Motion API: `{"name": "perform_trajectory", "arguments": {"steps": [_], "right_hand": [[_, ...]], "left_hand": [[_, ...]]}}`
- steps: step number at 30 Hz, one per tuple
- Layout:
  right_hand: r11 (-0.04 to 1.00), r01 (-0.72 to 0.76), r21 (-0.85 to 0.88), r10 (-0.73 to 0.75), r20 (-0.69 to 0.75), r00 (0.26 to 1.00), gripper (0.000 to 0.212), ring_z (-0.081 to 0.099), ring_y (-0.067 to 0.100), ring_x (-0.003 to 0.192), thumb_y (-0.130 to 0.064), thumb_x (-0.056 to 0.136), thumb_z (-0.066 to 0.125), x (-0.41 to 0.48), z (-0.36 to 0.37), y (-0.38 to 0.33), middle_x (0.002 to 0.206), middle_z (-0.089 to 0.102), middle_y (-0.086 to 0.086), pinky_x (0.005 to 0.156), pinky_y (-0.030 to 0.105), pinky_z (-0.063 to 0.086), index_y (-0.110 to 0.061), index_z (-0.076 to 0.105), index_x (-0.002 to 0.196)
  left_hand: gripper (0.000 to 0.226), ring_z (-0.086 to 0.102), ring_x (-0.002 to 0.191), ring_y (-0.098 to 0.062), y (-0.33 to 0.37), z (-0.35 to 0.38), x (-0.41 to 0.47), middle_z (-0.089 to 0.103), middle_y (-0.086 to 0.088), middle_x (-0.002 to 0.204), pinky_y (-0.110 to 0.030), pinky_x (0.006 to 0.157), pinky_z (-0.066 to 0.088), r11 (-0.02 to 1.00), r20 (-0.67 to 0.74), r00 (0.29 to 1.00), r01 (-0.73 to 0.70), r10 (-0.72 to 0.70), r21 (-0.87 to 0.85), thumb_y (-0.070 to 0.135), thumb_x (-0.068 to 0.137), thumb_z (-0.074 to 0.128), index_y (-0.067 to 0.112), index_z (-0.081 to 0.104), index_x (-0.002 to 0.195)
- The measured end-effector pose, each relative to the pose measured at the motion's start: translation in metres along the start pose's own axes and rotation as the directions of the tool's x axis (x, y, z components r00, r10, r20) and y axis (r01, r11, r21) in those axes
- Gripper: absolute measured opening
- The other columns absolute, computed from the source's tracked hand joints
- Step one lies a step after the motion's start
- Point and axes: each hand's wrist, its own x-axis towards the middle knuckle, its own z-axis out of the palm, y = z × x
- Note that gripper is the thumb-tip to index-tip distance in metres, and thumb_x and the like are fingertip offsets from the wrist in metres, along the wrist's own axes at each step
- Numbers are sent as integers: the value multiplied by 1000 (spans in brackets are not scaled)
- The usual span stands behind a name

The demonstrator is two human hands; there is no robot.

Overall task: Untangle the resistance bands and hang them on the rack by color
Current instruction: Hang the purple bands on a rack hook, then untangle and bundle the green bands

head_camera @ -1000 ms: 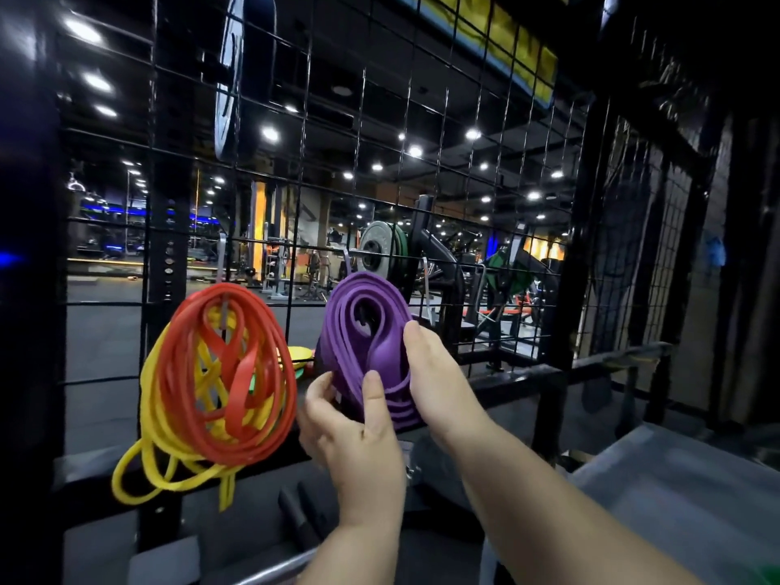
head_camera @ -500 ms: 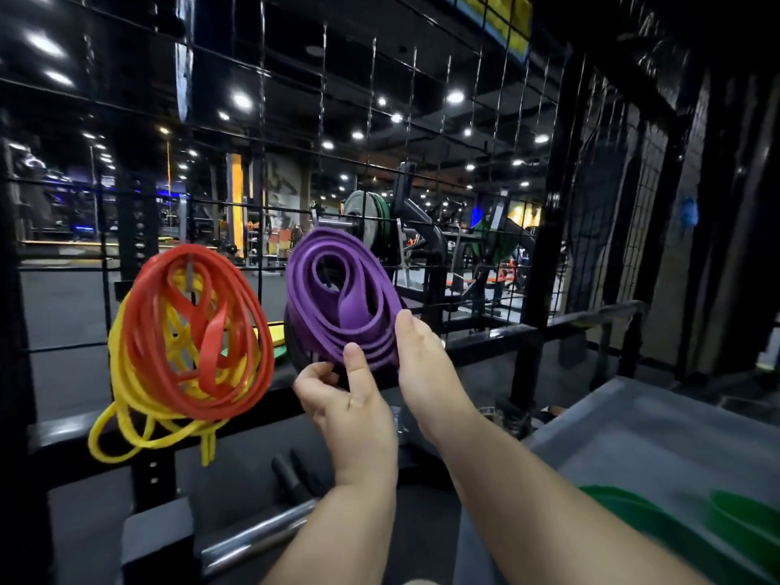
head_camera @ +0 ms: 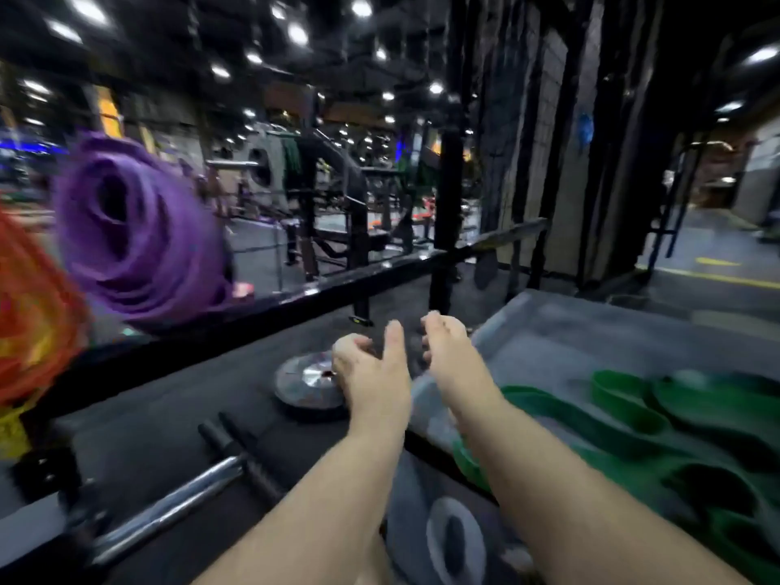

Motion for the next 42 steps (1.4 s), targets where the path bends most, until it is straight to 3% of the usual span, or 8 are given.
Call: {"name": "perform_trajectory", "arguments": {"steps": [4, 8, 14, 19, 26, 35, 38, 42], "right_hand": [[990, -106, -94, 91, -153, 984, 36, 51, 25, 107, -42, 104, 31, 8, -70, 53, 119, 53, 7, 91, 34, 38, -16, 50, 121], [934, -277, -224, 196, -327, 925, 45, 46, 31, 122, -39, 104, 32, 9, -139, 104, 135, 50, 17, 94, 35, 34, -8, 48, 133], [794, -458, -399, 278, -432, 858, 43, 51, 33, 120, -42, 100, 44, 3, -205, 160, 129, 57, 16, 96, 37, 39, -10, 56, 127], [595, -406, -694, 199, -362, 911, 57, 52, 24, 118, -56, 88, 58, 2, -207, 178, 132, 47, 5, 97, 34, 42, -24, 48, 134], [456, -265, -849, 105, -245, 964, 72, 41, 22, 129, -62, 82, 62, 16, -195, 182, 139, 42, 1, 105, 34, 35, -25, 42, 140], [554, -243, -796, 93, -231, 969, 77, 48, 20, 122, -56, 77, 73, 22, -190, 172, 137, 43, -1, 99, 33, 42, -27, 41, 141], [561, -159, -812, 61, -152, 987, 81, 33, 20, 132, -57, 75, 74, 22, -186, 175, 139, 42, -1, 109, 33, 30, -26, 41, 143], [548, -120, -828, 13, -135, 991, 94, 22, 17, 138, -61, 70, 74, 23, -187, 182, 146, 35, -5, 114, 35, 23, -27, 32, 147]], "left_hand": [[38, 53, 104, -31, -24, 73, -22, 55, -12, 111, -44, 92, 45, 993, 267, 963, 3, -35, 120, 49, 87, 59, 15, 44, 97], [34, 48, 113, -29, -53, 135, -38, 53, -7, 114, -36, 90, 41, 938, 494, 868, -129, -50, 322, 49, 91, 54, 19, 41, 98], [26, 33, 129, -26, -91, 189, -24, 44, 0, 133, -43, 105, 29, 598, 704, 709, -546, -42, 587, 47, 95, 50, 28, 50, 114], [57, 28, 135, -32, -115, 193, 8, 32, -4, 147, -49, 107, 27, 455, 703, 683, -571, -197, 683, 60, 88, 52, 30, 40, 136], [91, 8, 144, -28, -112, 169, 39, 13, 2, 155, -44, 117, 20, 488, 853, 308, -716, -421, 499, 70, 69, 67, 35, 30, 145], [89, 39, 120, -24, -112, 165, 31, 58, 3, 120, -39, 94, 31, 204, 833, 498, -813, -239, 545, 62, 61, 79, 28, 36, 132], [57, 47, 118, -25, -111, 167, 20, 59, 1, 121, -38, 97, 35, 126, 853, 446, -862, -271, 491, 53, 79, 70, 30, 51, 128], [41, 49, 121, -22, -109, 163, 20, 47, 5, 135, -35, 99, 43, 284, 904, 370, -862, -212, 419, 39, 93, 58, 33, 53, 133]]}}
